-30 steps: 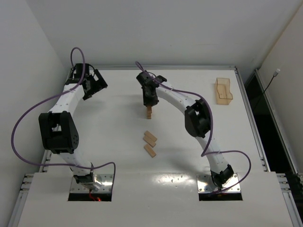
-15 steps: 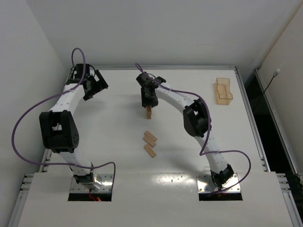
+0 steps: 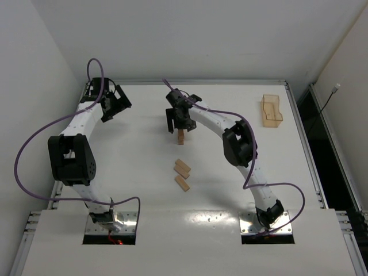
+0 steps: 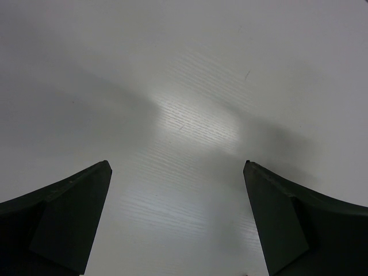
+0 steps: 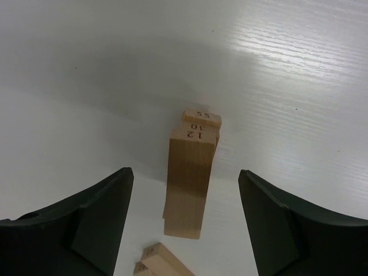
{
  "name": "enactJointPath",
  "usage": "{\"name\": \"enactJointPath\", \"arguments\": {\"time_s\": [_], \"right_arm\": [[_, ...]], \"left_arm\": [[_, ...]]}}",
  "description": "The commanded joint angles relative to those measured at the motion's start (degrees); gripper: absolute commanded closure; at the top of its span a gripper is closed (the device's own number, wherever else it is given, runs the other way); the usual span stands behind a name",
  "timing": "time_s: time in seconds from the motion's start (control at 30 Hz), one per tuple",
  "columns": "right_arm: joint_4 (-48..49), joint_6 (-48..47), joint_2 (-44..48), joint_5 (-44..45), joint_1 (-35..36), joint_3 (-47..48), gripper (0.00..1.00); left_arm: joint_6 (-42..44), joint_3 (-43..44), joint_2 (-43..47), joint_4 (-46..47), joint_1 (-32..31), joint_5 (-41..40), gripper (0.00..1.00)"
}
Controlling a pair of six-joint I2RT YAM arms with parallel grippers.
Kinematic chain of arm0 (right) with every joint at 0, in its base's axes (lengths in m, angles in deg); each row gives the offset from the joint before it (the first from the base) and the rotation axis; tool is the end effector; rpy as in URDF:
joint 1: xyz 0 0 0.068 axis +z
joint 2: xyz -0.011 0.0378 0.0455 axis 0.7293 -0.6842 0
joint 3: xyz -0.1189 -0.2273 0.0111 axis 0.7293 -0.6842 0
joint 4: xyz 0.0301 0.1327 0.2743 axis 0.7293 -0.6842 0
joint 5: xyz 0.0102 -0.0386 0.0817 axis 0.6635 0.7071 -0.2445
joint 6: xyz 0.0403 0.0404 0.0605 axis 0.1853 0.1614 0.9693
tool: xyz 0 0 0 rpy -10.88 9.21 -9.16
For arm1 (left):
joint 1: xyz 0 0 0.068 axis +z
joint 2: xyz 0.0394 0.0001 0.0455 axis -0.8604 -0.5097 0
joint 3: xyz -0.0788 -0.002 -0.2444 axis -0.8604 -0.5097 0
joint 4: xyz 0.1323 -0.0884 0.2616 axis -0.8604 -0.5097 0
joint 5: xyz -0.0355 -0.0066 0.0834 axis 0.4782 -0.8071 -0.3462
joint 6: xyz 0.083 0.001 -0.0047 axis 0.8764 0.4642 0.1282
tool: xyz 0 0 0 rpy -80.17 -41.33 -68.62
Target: Build the wood block tower
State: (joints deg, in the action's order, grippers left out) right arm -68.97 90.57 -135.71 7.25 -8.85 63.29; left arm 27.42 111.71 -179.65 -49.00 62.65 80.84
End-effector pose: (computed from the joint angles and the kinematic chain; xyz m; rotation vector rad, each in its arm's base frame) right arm 0.4497 0.3373 0.1163 -0.0108 2.7051 0.1870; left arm 0.4520 0.0276 0.2159 -0.7948 2.2719 -0.2294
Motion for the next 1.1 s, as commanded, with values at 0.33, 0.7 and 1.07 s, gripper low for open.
{"name": "enactJointPath", "arguments": {"time_s": [0.33, 0.7, 1.07], "right_arm": [[12.59, -21.12, 41.82, 3.36, 3.59, -22.82, 0.12], [20.23, -38.44, 64.16, 20.86, -5.71, -63.25, 0.13], [15.67, -40.91, 75.43, 15.69, -20.3, -72.93, 0.13]], "left_arm": [[3.02, -10.84, 17.18, 3.86, -0.48, 0.59, 0.01], [29.28, -14.37, 22.12, -2.2, -23.92, 18.07, 0.01], [48.37, -15.24, 12.37, -13.37, -50.91, 14.94, 0.13]]}}
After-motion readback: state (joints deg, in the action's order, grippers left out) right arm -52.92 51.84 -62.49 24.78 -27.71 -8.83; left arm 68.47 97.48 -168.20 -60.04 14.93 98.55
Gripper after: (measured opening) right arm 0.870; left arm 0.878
